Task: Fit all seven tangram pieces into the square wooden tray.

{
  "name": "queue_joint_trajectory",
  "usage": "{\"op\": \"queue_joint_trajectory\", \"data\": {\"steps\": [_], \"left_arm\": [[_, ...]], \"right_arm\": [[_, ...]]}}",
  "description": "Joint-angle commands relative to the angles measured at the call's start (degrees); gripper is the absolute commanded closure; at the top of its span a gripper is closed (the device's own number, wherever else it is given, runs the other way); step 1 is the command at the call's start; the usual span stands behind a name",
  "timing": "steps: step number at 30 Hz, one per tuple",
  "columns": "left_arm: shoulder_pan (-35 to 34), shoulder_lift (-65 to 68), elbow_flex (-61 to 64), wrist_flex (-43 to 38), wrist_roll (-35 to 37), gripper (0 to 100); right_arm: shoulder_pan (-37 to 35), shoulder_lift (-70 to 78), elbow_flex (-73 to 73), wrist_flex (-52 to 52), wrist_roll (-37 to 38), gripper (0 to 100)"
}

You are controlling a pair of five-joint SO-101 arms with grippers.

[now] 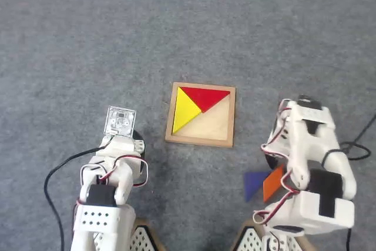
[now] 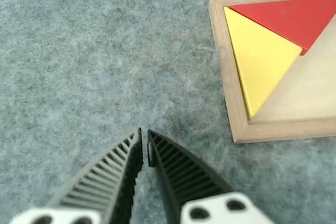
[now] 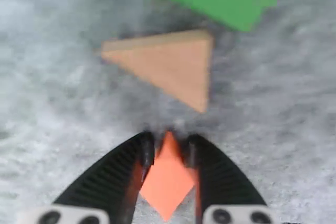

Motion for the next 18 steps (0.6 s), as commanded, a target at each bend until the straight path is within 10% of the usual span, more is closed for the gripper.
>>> {"op": "queue_joint_trajectory", "data": {"steps": [1, 10, 18], "left_arm": [[-0.3, -0.8, -0.5, 0.4, 0.4, 98], [-0.3, -0.8, -0.5, 0.4, 0.4, 98], [-0.3, -0.8, -0.5, 0.4, 0.4, 98]], "right_arm": [[3.5, -6.3, -2.8, -2.5, -2.1, 93.7], [3.3, -19.4, -0.9, 0.7, -3.8, 91.4], [-5.0, -21.0, 8.0, 14.3, 20.8, 74.9]]}}
